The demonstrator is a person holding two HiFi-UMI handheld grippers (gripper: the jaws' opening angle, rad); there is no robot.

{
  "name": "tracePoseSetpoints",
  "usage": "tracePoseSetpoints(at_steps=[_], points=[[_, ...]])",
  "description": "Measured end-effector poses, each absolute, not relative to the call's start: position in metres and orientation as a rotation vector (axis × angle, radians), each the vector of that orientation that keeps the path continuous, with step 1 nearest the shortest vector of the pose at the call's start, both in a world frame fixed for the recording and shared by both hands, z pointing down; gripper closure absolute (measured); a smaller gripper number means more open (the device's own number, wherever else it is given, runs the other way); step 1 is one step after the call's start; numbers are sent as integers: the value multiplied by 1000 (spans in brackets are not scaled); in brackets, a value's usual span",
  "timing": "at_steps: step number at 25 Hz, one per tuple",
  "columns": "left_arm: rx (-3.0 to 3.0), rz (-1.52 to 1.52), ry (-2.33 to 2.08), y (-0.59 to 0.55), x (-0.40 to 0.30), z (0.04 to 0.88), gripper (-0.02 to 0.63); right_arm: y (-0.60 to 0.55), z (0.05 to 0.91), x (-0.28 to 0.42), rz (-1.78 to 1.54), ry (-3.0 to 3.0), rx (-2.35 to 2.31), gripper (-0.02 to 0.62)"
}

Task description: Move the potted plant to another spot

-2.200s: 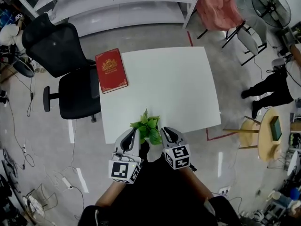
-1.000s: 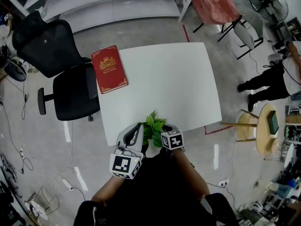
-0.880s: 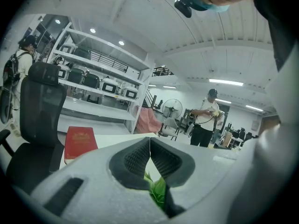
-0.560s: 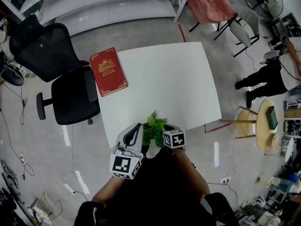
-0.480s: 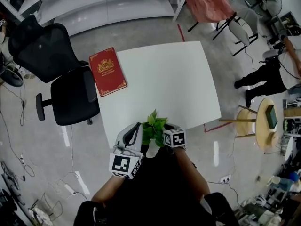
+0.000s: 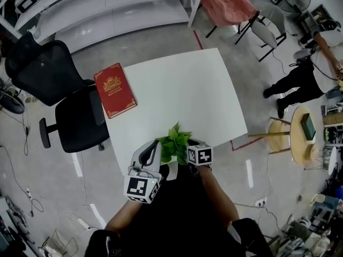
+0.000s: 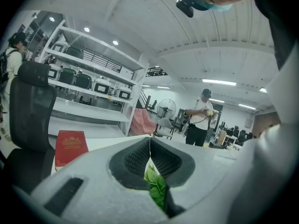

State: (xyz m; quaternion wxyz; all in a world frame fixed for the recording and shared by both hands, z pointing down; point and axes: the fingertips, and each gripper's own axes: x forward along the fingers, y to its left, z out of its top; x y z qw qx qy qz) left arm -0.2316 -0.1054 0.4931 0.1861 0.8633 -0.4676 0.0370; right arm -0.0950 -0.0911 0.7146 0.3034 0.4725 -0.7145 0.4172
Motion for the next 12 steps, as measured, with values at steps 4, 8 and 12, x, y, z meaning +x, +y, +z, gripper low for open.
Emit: tracePoseSetpoints(at_steps=[4, 8, 12], points=[[2441, 105, -1314, -113, -209, 490, 589, -102, 711, -72, 1114, -1900, 1276, 568], [2457, 113, -1305, -121, -183, 484, 589, -111, 706, -44, 1132, -1899, 1298, 568], [2470, 110, -1292, -134, -158, 479, 589, -125, 703, -14, 1146, -1892, 1334, 568]])
